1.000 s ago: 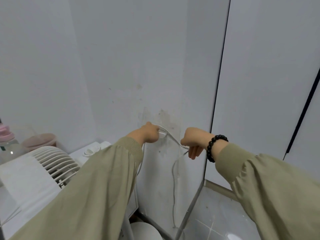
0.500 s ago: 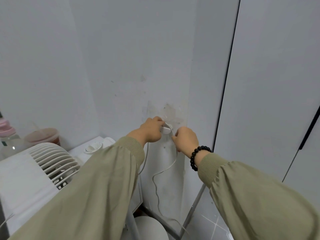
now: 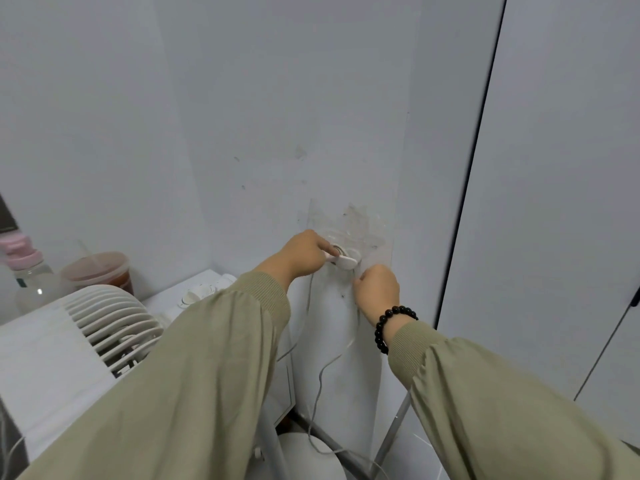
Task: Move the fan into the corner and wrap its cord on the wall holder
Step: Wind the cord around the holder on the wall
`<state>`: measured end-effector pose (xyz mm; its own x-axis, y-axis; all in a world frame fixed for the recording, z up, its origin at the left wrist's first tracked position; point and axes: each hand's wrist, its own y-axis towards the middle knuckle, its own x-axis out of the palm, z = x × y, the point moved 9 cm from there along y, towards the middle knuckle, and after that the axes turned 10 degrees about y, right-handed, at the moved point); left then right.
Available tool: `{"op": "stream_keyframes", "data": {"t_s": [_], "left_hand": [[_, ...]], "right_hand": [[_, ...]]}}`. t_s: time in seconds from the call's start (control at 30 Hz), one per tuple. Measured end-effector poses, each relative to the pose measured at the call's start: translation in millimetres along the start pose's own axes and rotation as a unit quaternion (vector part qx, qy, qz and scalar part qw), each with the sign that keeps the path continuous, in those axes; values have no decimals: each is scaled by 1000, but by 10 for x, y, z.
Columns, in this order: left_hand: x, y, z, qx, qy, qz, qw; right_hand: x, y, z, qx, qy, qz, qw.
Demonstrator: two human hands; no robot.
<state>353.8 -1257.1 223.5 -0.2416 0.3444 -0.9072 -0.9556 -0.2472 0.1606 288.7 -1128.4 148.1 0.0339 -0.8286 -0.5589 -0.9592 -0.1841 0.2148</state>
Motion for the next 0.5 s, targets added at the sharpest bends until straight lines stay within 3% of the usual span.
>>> {"op": "stream_keyframes", "data": {"t_s": [0.07,0.13,0.2,0.33,0.43,0.5], "left_hand": [[-66,68,-346,-127,-56,25,990],[5,45,-686,-246,-91,4,965],[196,-45,-826,-311,-144,-66,937],[478,-205,-962,-378,-222,-116,891],[619,-306,-874,-398,-338,-100,847],[704,-322,-801,-389,-377,-97,835]], "right_hand": [[161,-22,165,96,152,-16,984],[421,-80,260,207,329,-56,920],[590,-137,241,267,431,-87,857],[653,-210,127,306,548,-145,765],[636,-208,85,319,593,-165,720],[626,-219,46,324,602,-180,708]]}}
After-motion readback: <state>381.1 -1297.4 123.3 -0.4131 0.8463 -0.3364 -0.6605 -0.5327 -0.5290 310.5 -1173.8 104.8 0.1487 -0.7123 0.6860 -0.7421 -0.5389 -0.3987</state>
